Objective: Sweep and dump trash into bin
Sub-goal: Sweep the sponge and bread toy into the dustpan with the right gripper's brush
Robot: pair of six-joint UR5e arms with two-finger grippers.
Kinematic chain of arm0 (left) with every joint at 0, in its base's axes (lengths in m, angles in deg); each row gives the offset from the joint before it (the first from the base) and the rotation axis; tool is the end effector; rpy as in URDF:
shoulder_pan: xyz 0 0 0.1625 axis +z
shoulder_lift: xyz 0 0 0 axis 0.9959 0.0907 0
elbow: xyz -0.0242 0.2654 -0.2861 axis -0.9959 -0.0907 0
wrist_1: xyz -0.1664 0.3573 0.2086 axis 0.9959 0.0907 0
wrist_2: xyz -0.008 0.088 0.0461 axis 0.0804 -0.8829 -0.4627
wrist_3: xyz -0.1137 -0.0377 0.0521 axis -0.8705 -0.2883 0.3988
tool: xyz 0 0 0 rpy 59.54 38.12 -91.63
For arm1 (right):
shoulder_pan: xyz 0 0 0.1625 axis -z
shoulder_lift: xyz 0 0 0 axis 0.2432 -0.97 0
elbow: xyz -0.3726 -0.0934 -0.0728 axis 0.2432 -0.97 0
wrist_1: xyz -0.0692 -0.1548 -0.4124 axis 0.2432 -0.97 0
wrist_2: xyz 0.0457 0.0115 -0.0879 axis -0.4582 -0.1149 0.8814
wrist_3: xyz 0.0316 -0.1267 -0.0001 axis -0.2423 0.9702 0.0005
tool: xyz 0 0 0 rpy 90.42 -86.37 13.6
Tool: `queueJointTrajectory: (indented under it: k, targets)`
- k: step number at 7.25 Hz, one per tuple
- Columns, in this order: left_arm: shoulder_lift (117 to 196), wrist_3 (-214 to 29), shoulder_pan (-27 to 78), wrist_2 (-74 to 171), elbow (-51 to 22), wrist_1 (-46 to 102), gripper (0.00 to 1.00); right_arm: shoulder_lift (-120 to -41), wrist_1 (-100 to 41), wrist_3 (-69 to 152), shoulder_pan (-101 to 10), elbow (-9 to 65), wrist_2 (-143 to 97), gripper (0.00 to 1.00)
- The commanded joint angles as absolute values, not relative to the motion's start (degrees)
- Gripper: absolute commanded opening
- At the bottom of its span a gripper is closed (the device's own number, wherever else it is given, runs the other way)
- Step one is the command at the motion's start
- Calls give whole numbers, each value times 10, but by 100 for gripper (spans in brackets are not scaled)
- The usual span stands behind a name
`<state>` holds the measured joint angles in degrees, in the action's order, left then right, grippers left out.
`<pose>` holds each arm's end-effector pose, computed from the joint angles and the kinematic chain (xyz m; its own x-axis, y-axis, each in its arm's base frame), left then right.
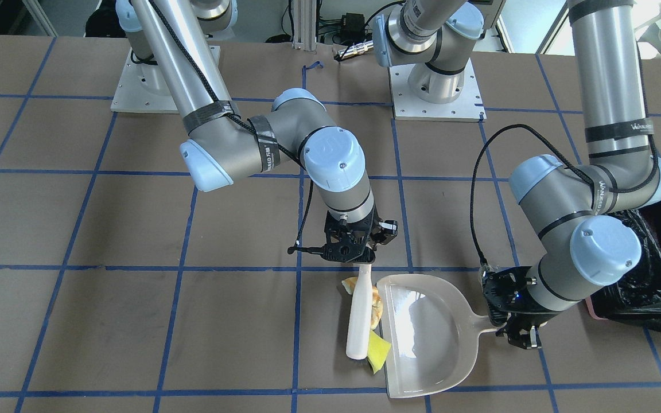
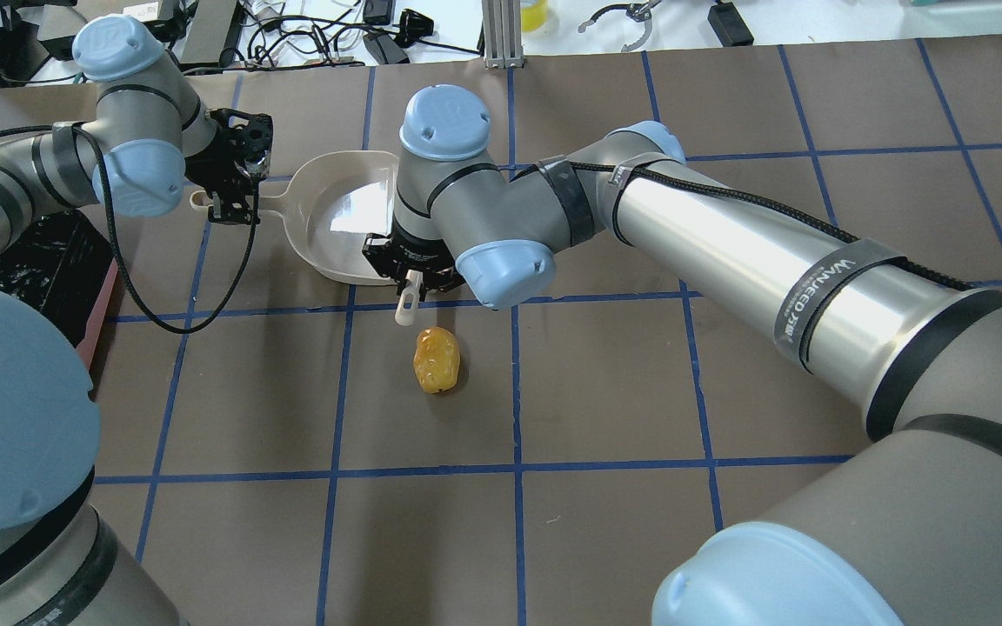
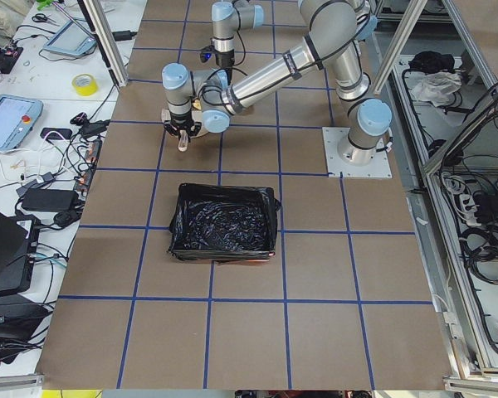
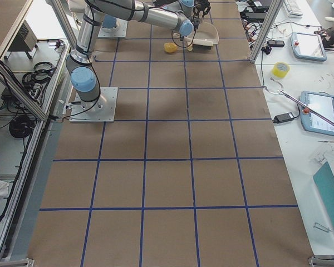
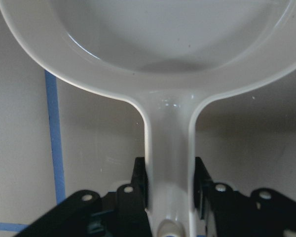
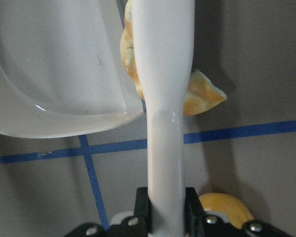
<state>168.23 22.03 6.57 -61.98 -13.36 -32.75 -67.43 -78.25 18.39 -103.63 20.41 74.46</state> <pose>0.0044 -0.6887 0.1541 -0.0302 0.9974 -0.0657 0.9995 0.0295 -0.0111 0.4756 -0.5435 0.1722 -0.9387 0.1957 -0.2839 0.1814 0.9805 0.0761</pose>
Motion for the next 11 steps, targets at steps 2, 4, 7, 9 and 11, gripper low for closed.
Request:
queueJointTrajectory:
  k: [2,4,7,9,11]
  targets:
    - [1682,220,66,-619,-134,-327,18,-629,-787,120,-1074,135,735,0]
    - [1682,220,66,-620,-134,-327,18,-623,-783,115,-1079,115,734,0]
    - [1667,235,76,-620,-139,-321,17,-664,-707,175,-1045,116,741,0]
    - [1615,275,125,-595,-200,-308,11,-735,-586,257,-999,128,768,0]
    - [1538,291,128,-598,-294,-294,5,-808,-504,279,-990,170,819,0]
